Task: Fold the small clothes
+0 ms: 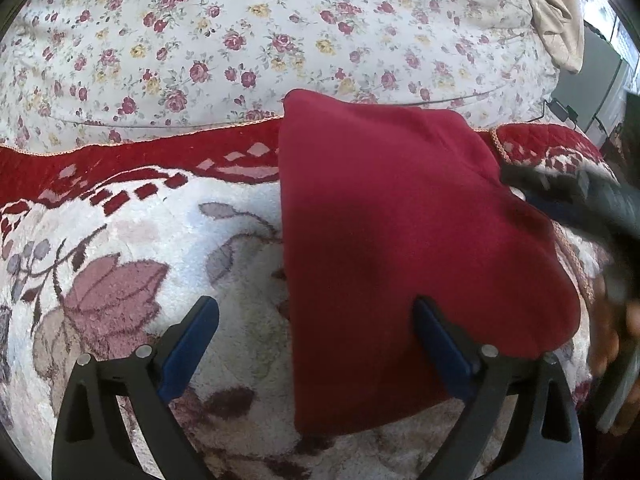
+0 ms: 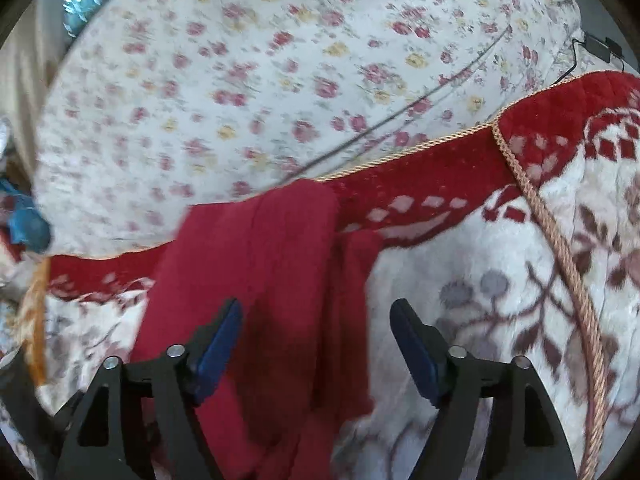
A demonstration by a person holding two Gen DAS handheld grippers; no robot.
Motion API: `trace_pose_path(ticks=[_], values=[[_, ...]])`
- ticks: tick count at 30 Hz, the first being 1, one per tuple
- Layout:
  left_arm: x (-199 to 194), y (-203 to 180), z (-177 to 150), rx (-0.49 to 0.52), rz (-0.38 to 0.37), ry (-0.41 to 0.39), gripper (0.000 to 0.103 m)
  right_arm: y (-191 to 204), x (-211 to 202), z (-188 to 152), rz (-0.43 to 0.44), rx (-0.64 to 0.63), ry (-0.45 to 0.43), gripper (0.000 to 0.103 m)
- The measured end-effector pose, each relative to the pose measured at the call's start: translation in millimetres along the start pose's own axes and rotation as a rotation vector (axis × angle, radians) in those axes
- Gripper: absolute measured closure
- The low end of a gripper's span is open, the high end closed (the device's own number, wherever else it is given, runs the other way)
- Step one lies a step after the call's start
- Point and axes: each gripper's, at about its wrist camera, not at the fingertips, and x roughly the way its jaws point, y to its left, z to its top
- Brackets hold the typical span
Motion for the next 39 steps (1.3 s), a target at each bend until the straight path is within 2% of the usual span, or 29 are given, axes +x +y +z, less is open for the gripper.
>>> trace_pose_path(ticks=[2,3,7,11,14,16,21,24,25,26,28,30,32,35,39], values=[[0.1,-0.4,-0.4,0.003,0.002,-0.002,0.005,8.8,6.6,-18.0,-0.082,-0.121,0.047,0.021],[0.3,-0.7,-1.0,0.005,0.002,0.000,0.005,7.2,7.9,-22.0,-0.084,-0.125,0.041,0.018],[-4.7,2.1,-2.2,0.004,-0.050,-0.006,0.005,-12.7,-1.9,-20.5,0.008,-0.007,0.034,0.013],[-10.1,18.3,10.6,-0.082,-0.144,-0.001,0.005,-16.4,-8.9,-9.7,0.046,-0.026,-0.022,0.007],[-5.5,26.3,23.9,-0.119,-0.183,-0.007,0.005,-21.7,14.5,-0.3,0.131,-0.007,0.045,0.006],[3.7,25.5,31.6,-0.124,-0.206,0.018,0.005,-23.2,30.7,3.0,0.165,0.002,0.080,0.006],[40.1,23.0,42.8,-0.170,-0.316,0.094,0.001,-25.1,61.9,0.5,0.281,0.056,0.115,0.006],[48.4,21.2,46.5,-0.187,-0.332,0.104,0.002,-23.3,66.7,0.7,0.317,0.060,0.096,0.006],[48.4,18.6,46.8,-0.176,-0.333,0.106,0.006,-20.8,66.4,1.5,0.320,0.052,0.097,0.011],[46.6,15.3,47.7,-0.161,-0.352,0.107,0.025,-15.8,64.0,1.7,0.332,0.042,0.096,0.017],[39.3,11.1,49.4,-0.147,-0.346,0.106,0.033,-8.0,56.3,3.8,0.319,0.021,0.084,0.023],[25.7,8.1,49.7,-0.109,-0.330,0.095,0.048,4.6,41.4,5.9,0.354,0.001,0.059,0.024],[4.4,8.9,45.3,-0.091,-0.329,0.101,0.050,17.8,24.5,8.6,0.436,0.011,0.055,0.024],[-33.8,16.0,29.2,-0.063,-0.295,0.080,0.050,45.3,4.9,2.3,0.508,-0.024,0.057,0.024],[-78.3,43.8,3.7,-0.100,-0.264,0.065,0.050,78.0,-5.1,-21.1,0.605,-0.020,0.104,0.024]])
